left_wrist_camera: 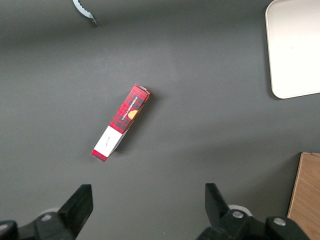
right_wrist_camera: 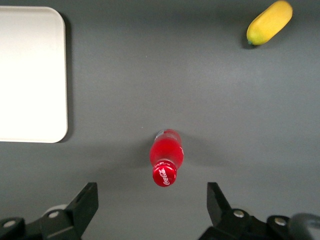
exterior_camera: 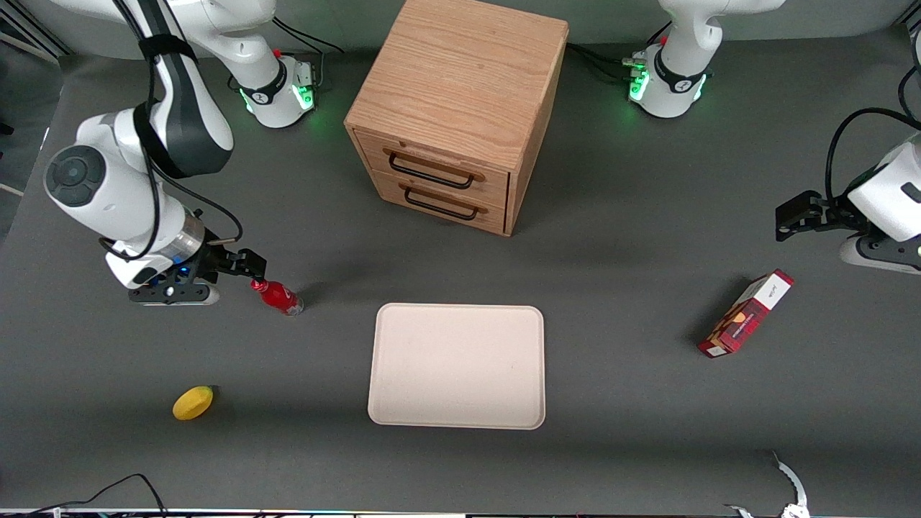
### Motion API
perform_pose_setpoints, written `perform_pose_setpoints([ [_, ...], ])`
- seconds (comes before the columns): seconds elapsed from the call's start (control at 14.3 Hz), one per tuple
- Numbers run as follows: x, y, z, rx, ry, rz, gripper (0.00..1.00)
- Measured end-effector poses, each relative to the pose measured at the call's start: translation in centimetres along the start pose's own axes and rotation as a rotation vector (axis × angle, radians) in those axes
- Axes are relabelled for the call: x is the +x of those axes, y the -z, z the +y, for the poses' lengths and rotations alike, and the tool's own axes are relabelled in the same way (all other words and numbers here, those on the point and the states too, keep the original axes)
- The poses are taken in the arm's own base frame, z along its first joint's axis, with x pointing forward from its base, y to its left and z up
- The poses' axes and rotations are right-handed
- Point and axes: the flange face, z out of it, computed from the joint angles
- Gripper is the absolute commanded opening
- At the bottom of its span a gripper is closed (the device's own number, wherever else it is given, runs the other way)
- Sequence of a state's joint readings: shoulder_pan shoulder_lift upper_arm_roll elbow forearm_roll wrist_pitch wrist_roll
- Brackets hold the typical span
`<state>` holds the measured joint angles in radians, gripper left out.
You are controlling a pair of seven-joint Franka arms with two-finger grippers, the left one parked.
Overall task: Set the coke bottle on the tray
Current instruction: 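Move the open right gripper down over the red Coca-Cola bottle, then close the right gripper on the bottle's cap end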
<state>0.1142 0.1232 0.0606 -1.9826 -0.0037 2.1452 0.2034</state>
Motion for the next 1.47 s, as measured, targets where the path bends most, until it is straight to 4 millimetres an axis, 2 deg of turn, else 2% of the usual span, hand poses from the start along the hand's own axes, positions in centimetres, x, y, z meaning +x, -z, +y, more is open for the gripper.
perform_pose_setpoints([
  [0.49,-0.8,-3.5,0.2,0.0,0.024,0.009,1.0],
  [0.84,-1.8,-6.7,0.5,-0.014,0.045,0.034,1.0],
  [1.05,-2.1,-7.4,0.5,-0.019,0.052,0.035,0.93],
  [1.19,-2.2,-7.5,0.5,-0.023,0.058,0.041,0.84],
  [1.33,-2.4,-7.9,0.6,-0.025,0.062,0.043,0.74],
  [1.47,-2.5,-8.0,0.6,-0.026,0.065,0.047,0.55],
])
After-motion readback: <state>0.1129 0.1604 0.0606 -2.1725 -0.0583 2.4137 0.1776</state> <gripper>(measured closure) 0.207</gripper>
